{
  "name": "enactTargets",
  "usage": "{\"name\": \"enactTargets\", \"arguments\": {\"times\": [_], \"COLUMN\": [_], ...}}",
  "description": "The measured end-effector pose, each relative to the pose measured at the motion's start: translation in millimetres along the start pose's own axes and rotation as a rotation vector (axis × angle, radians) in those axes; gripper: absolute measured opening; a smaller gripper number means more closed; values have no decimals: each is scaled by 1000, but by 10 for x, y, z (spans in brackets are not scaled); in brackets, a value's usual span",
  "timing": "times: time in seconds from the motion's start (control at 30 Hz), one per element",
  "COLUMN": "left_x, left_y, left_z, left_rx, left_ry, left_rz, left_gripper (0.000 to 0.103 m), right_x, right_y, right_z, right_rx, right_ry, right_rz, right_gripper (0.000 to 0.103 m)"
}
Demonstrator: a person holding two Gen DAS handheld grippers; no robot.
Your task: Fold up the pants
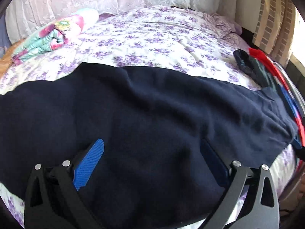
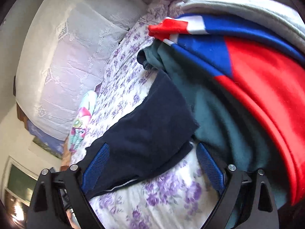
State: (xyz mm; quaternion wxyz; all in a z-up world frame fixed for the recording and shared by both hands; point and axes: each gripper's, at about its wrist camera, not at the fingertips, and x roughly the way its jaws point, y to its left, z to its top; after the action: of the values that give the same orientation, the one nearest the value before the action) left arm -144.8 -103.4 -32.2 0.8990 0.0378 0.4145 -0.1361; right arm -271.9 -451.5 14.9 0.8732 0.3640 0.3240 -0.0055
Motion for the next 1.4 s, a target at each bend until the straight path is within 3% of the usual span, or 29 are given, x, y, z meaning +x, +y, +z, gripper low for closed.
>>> {"name": "enactTargets", "arguments": {"times": [0.07,0.13,0.23,0.43,0.57,0.7,0.8,1.0,1.17,1.27,1.4], "left_x": [25,33,-3,-55,-101,-150,-174,-316,-651,-884,-1163], "left_y": [5,81,164,223,265,323,378,594,1260,1912,2642], "left_z": [-22,-32,-40,-73,-89,-102,-105,-153,-284,-450,-696], "left_rx": [3,-30,-63,-77,-90,-97,-103,-95,-172,-320,-504], "left_ry": [-4,-1,-20,-43,-62,-77,-76,-95,-119,-123,-156], "left_rz": [42,25,23,19,27,43,47,107,181,236,335], "left_gripper": [99,98,99,99,99,99,99,99,99,99,99], "right_x": [62,117,184,146,93,84,99,99,77,95,135], "right_y": [69,55,28,-62,-220,-344,-378,-397,-341,-140,471], "right_z": [25,48,50,59,57,73,72,87,102,167,275], "right_rx": [-28,-21,-28,1,72,129,142,156,143,75,-142], "right_ry": [-9,8,-27,-69,-78,-77,-80,-88,-107,-132,-174], "right_rz": [22,62,37,21,41,66,82,107,115,94,58], "right_gripper": [94,94,92,72,45,30,23,20,19,18,18]}}
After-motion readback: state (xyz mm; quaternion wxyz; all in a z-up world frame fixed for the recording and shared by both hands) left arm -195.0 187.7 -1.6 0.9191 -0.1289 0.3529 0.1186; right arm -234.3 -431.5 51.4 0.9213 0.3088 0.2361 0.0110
